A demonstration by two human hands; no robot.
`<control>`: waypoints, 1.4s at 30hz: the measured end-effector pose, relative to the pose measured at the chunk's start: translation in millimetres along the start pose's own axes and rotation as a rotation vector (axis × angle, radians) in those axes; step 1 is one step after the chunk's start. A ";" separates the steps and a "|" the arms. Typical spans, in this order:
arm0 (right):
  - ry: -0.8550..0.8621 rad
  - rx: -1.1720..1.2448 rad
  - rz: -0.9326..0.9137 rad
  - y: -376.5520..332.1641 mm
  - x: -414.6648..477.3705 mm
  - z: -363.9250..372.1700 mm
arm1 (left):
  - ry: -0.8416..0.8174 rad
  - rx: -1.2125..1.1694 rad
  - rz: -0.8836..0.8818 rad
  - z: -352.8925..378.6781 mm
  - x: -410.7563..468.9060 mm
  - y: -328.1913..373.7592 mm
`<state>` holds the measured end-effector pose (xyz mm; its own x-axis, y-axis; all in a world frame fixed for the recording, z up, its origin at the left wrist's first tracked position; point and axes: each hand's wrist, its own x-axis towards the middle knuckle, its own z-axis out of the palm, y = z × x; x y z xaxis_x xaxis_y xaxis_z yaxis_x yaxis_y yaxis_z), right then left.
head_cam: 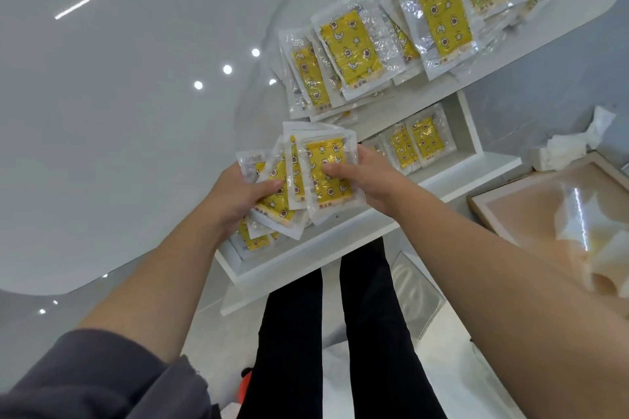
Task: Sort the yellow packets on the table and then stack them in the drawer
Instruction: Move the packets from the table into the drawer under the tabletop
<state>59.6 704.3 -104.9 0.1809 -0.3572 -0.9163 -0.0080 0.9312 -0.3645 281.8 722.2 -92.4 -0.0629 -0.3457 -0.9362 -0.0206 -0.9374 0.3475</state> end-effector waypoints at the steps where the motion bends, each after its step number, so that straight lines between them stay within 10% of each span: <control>1: -0.003 -0.024 -0.001 -0.1 -0.3 -5.0 | -0.008 0.002 -0.015 4.0 0.5 -0.5; 9: -0.073 -0.262 0.038 4.2 1.0 -71.2 | -0.180 0.247 -0.101 63.0 13.7 -15.7; 20: 0.104 -0.284 0.101 -6.8 29.3 -220.3 | 0.437 0.063 -0.092 152.1 80.0 -62.4; 42: 0.077 -0.368 0.143 36.9 79.2 -194.9 | 0.680 -0.089 0.011 178.8 111.3 -110.6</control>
<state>-118.1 696.1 -223.1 0.0786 -0.2435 -0.9667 -0.3824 0.8882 -0.2548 98.6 794.8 -225.8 0.5781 -0.2769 -0.7675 0.0603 -0.9236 0.3787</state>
